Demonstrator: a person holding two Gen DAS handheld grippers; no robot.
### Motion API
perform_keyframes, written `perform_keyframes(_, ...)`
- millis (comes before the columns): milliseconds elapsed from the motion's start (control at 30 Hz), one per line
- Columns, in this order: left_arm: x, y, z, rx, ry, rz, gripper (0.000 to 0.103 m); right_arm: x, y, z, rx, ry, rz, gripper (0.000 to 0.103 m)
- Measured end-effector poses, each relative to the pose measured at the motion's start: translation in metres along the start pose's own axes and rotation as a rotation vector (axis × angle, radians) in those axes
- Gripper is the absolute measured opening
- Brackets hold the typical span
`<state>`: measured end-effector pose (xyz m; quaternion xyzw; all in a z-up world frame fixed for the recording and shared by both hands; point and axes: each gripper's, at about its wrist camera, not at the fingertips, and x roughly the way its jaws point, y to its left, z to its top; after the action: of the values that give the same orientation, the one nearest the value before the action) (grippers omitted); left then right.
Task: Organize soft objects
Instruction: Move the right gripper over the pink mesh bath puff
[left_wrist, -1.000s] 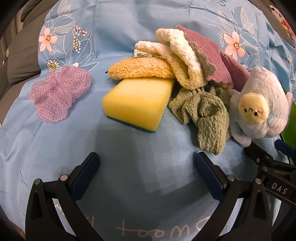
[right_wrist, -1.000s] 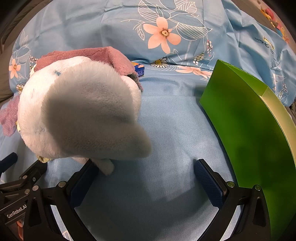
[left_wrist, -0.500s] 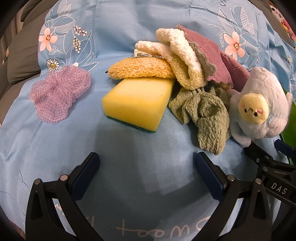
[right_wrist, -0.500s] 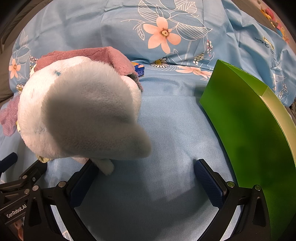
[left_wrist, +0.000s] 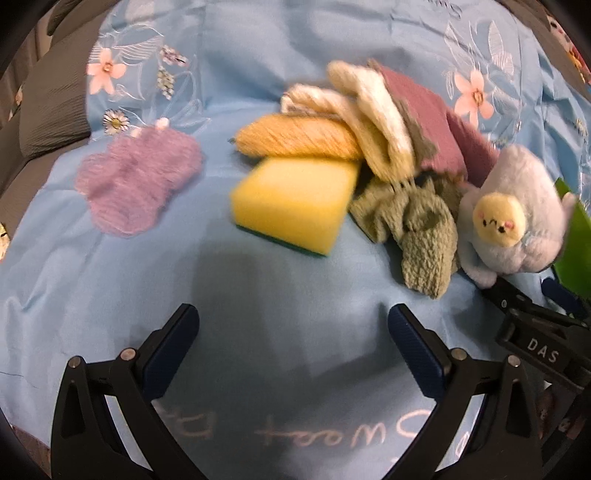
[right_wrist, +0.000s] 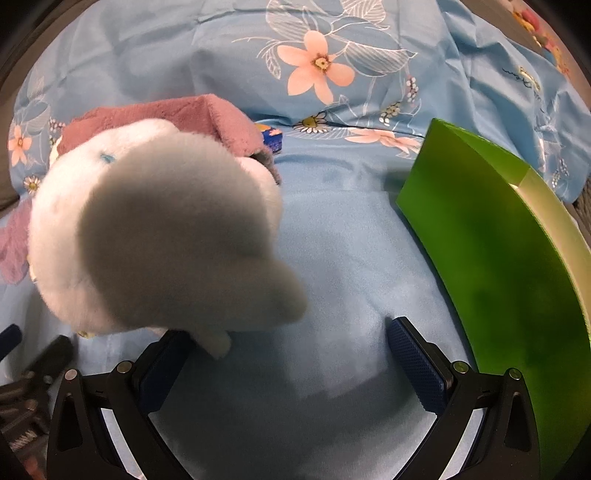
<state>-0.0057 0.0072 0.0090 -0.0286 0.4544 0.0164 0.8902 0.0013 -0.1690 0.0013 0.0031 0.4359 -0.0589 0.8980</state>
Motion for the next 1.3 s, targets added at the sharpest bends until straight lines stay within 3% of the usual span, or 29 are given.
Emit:
perform_keyframes(167, -0.029, 0.032, 0.01, -0.042, -0.076, 0.032, 0.102, -0.048, 0.02, 0.011, -0.054, -0.146, 0.067, 0.103)
perform_keyframes(300, -0.044, 0.076, 0.017, -0.139, -0.106, 0.033, 0.101, -0.091, 0.049, 0.029, -0.068, -0.208, 0.228, 0.103)
perform_keyframes(367, -0.048, 0.094, 0.016, -0.193, -0.105, 0.03, 0.1, -0.098, 0.067, 0.037, -0.099, -0.191, 0.27, 0.103)
perform_keyframes(533, -0.055, 0.124, 0.018, -0.253, -0.105, 0.016, 0.1, -0.094, 0.113, 0.063, -0.106, -0.158, 0.262, 0.103)
perform_keyframes(633, -0.056, 0.131, 0.019, -0.27, -0.099, 0.0, 0.099, -0.089, 0.149, 0.076, -0.18, -0.127, 0.343, 0.103)
perform_keyframes(833, -0.054, 0.156, 0.022, -0.338, -0.071, -0.006, 0.095, -0.039, 0.224, 0.094, -0.23, 0.043, 0.521, 0.103)
perform_keyframes(967, -0.045, 0.172, 0.022, -0.397, -0.024, -0.018, 0.092, -0.005, 0.256, 0.093, -0.228, 0.1, 0.535, 0.101)
perform_keyframes(1067, -0.043, 0.176, 0.022, -0.4, -0.009, -0.027, 0.091, 0.018, 0.268, 0.09, -0.218, 0.16, 0.535, 0.088)
perform_keyframes(1167, -0.046, 0.174, 0.023, -0.368, -0.024, 0.009, 0.091, 0.03, 0.27, 0.082, -0.226, 0.165, 0.537, 0.066)
perform_keyframes(1233, -0.048, 0.172, 0.023, -0.35, -0.033, 0.016, 0.091, 0.035, 0.271, 0.078, -0.238, 0.173, 0.525, 0.029)
perform_keyframes(1300, -0.048, 0.172, 0.023, -0.345, -0.035, 0.007, 0.091, 0.033, 0.266, 0.074, -0.224, 0.178, 0.544, 0.018)
